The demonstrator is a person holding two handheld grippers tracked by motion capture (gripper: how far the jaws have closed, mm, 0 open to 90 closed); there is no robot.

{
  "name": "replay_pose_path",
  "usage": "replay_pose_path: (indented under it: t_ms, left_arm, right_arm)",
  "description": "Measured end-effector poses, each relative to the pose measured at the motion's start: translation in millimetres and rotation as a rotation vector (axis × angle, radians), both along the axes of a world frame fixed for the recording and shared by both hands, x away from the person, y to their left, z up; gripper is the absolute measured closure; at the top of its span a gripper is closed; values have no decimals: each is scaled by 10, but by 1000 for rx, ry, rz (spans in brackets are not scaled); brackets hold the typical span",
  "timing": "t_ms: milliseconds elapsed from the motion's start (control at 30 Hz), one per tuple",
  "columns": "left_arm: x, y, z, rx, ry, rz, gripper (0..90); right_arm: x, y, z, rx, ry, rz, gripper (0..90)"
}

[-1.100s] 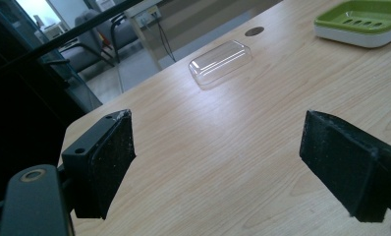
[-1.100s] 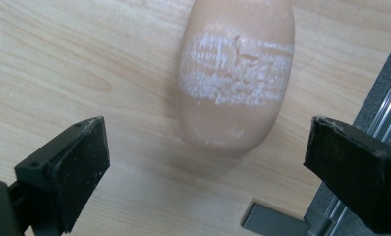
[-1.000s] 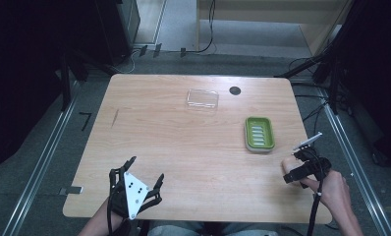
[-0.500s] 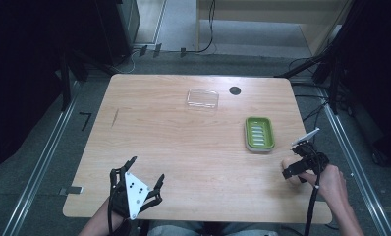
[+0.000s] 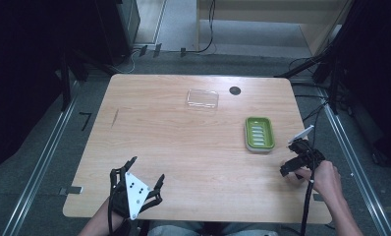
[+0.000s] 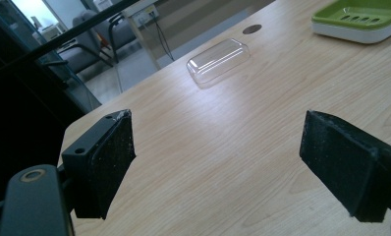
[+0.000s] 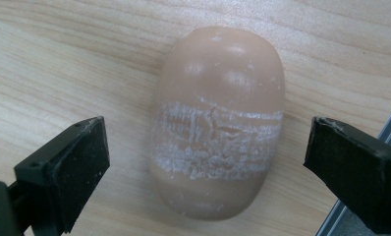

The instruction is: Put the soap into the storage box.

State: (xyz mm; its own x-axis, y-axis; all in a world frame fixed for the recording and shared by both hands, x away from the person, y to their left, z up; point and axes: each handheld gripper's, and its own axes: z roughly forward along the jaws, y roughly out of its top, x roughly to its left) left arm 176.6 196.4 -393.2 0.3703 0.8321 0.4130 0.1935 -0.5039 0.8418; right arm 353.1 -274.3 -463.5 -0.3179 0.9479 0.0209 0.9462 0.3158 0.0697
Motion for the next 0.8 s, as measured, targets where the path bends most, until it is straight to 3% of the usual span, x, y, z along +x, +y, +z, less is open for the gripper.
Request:
replay_pose_path:
  t_ms: [233, 433, 800]
  left_arm:
    - [-1, -2, -2, -1, -1, -1, 140]
    - [-3, -2, -3, -1, -5, -3, 140]
    - [-11, 0, -1, 5, -10, -5, 140]
  right_arm:
    - [20, 10, -64, 1, -3, -14, 36]
    - [26, -29, -105, 5, -7, -25, 137]
    - [19, -53, -92, 7, -14, -47, 241]
